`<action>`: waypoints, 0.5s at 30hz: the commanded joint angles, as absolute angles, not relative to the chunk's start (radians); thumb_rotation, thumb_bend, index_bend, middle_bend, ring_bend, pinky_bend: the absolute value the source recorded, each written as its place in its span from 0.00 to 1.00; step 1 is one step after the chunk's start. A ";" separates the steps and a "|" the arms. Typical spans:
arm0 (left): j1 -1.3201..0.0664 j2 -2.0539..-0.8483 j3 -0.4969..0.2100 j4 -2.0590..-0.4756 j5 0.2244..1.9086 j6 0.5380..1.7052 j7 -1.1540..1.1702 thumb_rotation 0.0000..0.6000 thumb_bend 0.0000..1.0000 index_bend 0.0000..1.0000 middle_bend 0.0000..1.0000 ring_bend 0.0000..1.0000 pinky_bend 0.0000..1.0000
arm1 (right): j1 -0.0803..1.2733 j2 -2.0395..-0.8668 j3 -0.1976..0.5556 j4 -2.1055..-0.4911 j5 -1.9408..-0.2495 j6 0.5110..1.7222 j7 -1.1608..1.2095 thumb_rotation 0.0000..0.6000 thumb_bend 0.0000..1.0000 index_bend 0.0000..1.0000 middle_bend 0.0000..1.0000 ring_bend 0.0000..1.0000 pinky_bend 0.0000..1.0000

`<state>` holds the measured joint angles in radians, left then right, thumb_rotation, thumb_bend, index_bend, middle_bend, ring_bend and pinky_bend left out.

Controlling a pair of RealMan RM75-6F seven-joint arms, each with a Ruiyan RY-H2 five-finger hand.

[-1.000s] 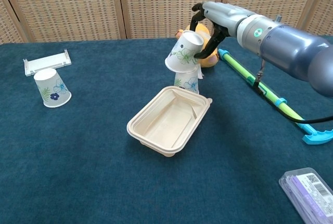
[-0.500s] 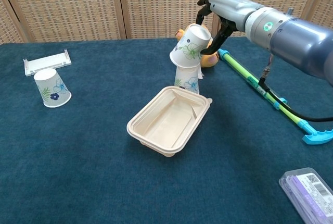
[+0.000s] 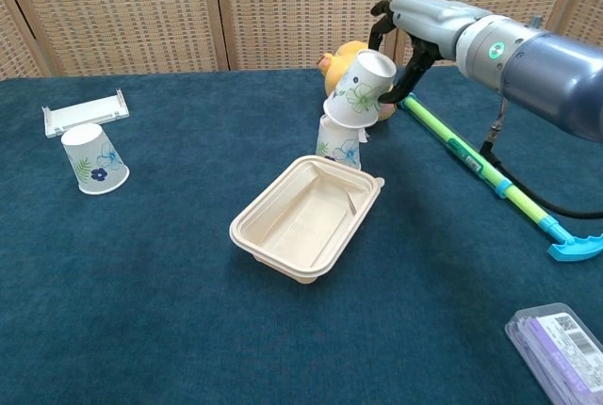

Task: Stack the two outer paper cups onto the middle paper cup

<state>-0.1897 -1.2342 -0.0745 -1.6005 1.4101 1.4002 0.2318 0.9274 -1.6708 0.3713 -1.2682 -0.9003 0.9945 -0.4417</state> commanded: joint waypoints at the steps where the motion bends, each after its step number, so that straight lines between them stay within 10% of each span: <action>1: -0.190 -1.235 -0.074 -1.600 1.409 1.399 0.232 1.00 0.00 0.00 0.00 0.00 0.06 | 0.931 -1.684 0.363 -1.246 -0.895 0.982 -0.435 1.00 0.35 0.59 0.09 0.00 0.16; 15: -0.196 -1.239 -0.074 -1.593 1.399 1.387 0.234 1.00 0.00 0.00 0.00 0.00 0.06 | 0.948 -1.734 0.348 -1.184 -0.905 0.956 -0.412 1.00 0.34 0.53 0.04 0.00 0.15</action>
